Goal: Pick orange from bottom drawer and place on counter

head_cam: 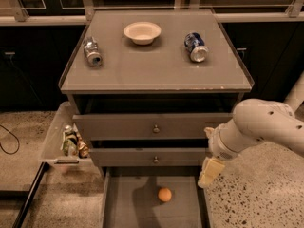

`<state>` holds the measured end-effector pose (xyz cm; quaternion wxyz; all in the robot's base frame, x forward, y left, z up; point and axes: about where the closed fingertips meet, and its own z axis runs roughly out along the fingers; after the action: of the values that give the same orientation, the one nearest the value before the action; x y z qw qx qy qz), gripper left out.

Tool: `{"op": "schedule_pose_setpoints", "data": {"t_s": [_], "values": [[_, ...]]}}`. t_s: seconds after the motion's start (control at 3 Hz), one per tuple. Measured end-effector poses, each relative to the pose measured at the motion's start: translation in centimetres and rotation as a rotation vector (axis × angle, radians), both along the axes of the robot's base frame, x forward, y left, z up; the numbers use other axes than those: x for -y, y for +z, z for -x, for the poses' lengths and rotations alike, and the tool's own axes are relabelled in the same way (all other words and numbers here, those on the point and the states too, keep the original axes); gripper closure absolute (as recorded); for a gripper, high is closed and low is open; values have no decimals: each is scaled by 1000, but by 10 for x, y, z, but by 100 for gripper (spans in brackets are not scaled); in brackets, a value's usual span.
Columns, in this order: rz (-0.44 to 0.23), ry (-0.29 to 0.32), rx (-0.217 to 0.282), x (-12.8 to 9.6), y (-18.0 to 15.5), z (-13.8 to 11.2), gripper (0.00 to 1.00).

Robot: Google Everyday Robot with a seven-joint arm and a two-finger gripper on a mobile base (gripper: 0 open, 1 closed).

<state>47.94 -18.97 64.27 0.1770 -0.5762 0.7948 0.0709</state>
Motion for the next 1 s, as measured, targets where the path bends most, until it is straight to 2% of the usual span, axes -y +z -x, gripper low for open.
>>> {"op": "schedule_pose_setpoints", "data": {"t_s": [0.33,0.67,1.0], "values": [[0,0,0,0,0,0,0],[-65,-2,-10,-11,-31,6,0],[-172,9,-35,-38,-117,17,0]]}}
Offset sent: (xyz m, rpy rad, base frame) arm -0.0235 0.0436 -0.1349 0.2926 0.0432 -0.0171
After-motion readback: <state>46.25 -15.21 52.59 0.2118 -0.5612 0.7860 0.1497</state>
